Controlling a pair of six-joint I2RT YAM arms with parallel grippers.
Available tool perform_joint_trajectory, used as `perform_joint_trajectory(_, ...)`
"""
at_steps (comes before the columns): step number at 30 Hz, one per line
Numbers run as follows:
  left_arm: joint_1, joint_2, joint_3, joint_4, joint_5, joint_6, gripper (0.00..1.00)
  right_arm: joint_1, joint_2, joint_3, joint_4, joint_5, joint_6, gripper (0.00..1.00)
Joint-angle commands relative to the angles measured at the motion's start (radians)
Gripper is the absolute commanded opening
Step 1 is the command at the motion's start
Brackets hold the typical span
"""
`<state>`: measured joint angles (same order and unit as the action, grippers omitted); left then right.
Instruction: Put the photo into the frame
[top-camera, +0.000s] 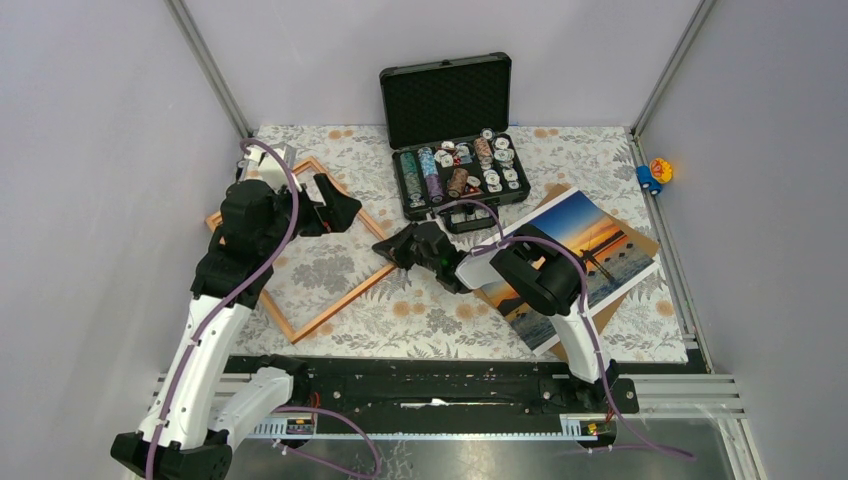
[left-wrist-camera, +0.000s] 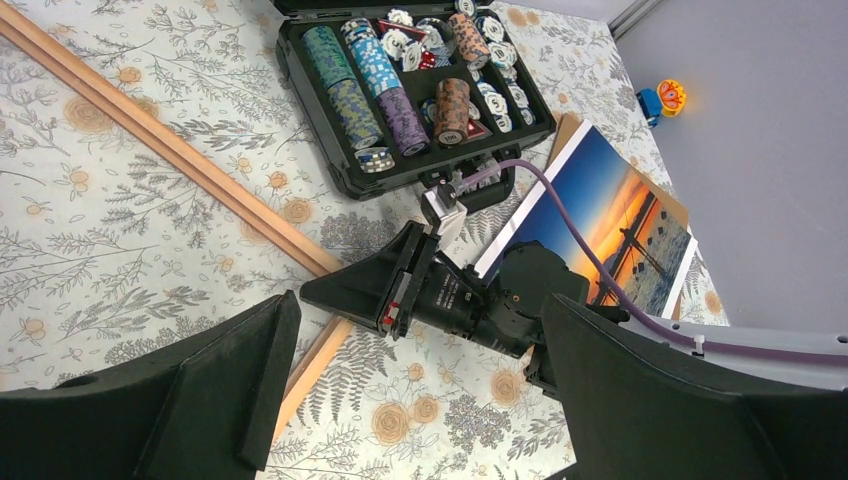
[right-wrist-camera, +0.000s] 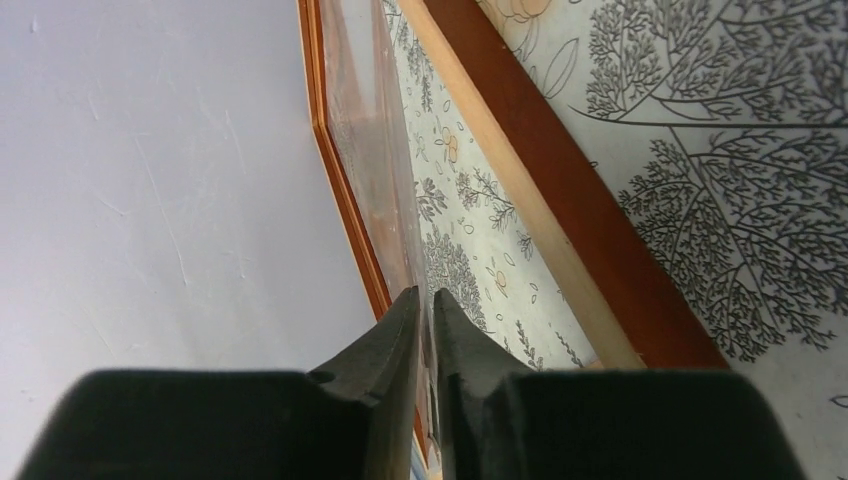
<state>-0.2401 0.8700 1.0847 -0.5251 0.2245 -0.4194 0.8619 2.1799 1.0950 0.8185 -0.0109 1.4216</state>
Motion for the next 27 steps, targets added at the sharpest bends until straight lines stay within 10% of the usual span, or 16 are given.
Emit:
perform_joint_trajectory(1, 0.003, -0.023, -0.010, 0.048, -0.001, -0.004, 0.99, -0.003, -0.016, 0.039, 0.024, 0.033, -0.020, 0.13)
perform_joint_trajectory(7, 0.002, -0.033, -0.008, 0.047, 0.001, -0.011, 0.99, -0.006, -0.073, 0.003, 0.047, 0.014, -0.070, 0.00)
perform_joint_trajectory(27, 0.002, 0.000, 0.023, 0.005, 0.021, -0.044, 0.99, -0.082, -0.245, -0.126, 0.084, -0.105, -0.188, 0.00)
